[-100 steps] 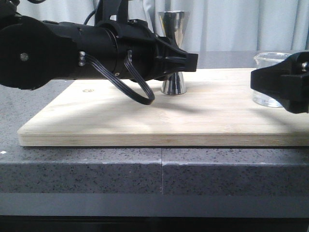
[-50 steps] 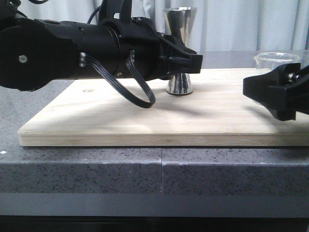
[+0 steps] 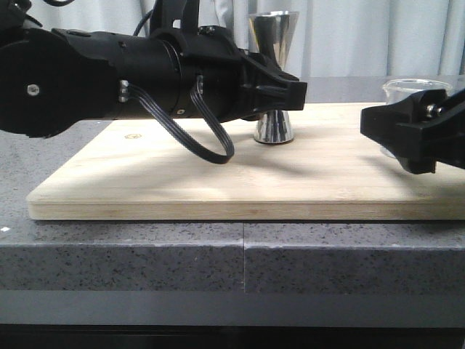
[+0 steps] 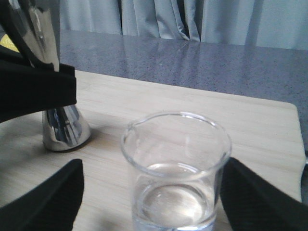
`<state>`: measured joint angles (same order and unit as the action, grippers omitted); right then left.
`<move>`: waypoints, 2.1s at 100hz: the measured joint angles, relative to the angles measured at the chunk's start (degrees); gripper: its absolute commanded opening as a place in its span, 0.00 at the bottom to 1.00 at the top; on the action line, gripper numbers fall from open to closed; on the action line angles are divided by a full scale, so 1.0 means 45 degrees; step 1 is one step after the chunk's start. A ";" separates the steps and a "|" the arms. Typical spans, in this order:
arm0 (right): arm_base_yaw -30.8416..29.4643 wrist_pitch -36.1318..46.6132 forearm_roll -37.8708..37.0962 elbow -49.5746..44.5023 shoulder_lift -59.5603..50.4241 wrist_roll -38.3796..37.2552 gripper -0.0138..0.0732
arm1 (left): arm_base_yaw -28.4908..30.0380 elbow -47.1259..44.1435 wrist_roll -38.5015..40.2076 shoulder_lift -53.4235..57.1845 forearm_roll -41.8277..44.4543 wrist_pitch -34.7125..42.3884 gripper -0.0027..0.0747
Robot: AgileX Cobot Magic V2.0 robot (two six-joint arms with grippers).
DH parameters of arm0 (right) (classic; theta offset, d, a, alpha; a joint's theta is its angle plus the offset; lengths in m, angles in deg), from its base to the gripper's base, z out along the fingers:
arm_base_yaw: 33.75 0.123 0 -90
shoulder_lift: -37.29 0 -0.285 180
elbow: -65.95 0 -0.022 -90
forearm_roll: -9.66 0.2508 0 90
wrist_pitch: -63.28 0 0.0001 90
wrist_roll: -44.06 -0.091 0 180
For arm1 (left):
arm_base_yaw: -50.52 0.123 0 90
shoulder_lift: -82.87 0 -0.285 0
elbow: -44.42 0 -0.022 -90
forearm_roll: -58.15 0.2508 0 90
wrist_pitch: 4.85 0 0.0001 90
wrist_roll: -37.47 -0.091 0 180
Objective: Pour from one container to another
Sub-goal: 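Grasp the glass beaker with the right gripper, then lift the beaker with the right gripper above the jigger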
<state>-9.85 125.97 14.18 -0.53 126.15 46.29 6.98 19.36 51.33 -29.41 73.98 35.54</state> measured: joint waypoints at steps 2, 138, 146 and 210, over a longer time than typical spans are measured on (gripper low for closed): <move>0.0000 0.0056 0.0000 0.0000 0.0022 0.0000 0.76 | 0.0000 0.0000 0.0000 0.0000 -0.0004 0.0000 0.01; 0.0000 0.0743 0.0203 0.0029 0.0936 0.0008 0.50 | 0.0000 0.0000 0.0135 0.0000 0.0585 0.0071 0.01; 0.0000 0.0743 0.0223 0.0029 0.0936 0.0008 0.50 | 0.0000 0.0000 0.0135 0.0000 0.0585 0.0071 0.01; 0.0000 -0.0340 0.0359 0.1602 -0.0673 0.1056 0.50 | 0.0000 0.0000 0.1104 0.0208 0.1888 0.0099 0.01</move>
<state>-9.85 124.44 15.79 6.67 123.13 51.04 6.98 19.36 56.30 -28.48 82.47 35.99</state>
